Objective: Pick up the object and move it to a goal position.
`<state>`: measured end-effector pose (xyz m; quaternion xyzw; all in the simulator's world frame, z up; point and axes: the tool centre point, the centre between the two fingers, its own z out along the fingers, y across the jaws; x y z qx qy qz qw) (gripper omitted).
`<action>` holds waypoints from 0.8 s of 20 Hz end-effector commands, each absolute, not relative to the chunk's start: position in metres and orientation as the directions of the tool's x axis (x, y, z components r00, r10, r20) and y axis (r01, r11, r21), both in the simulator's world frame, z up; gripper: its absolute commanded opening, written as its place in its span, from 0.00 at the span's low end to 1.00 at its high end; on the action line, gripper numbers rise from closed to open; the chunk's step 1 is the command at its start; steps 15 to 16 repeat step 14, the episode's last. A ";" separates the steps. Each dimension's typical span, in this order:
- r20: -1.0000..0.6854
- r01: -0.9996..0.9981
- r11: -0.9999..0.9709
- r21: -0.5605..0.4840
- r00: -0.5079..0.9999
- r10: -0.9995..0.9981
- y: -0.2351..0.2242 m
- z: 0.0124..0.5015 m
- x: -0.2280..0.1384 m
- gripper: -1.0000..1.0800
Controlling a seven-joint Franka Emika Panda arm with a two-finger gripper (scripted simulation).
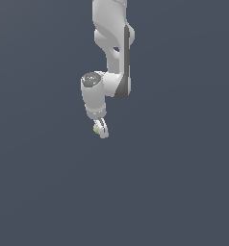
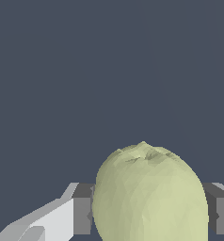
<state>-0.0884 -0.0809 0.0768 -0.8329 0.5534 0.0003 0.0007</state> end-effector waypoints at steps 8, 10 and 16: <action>-0.001 -0.922 -0.388 -0.001 0.388 -0.922 -0.086 0.089 -0.112 0.00; -0.001 -0.922 -0.388 0.000 0.388 -0.922 -0.086 0.090 -0.112 0.00; 0.000 -0.922 -0.388 0.000 0.388 -0.922 -0.086 0.089 -0.111 0.00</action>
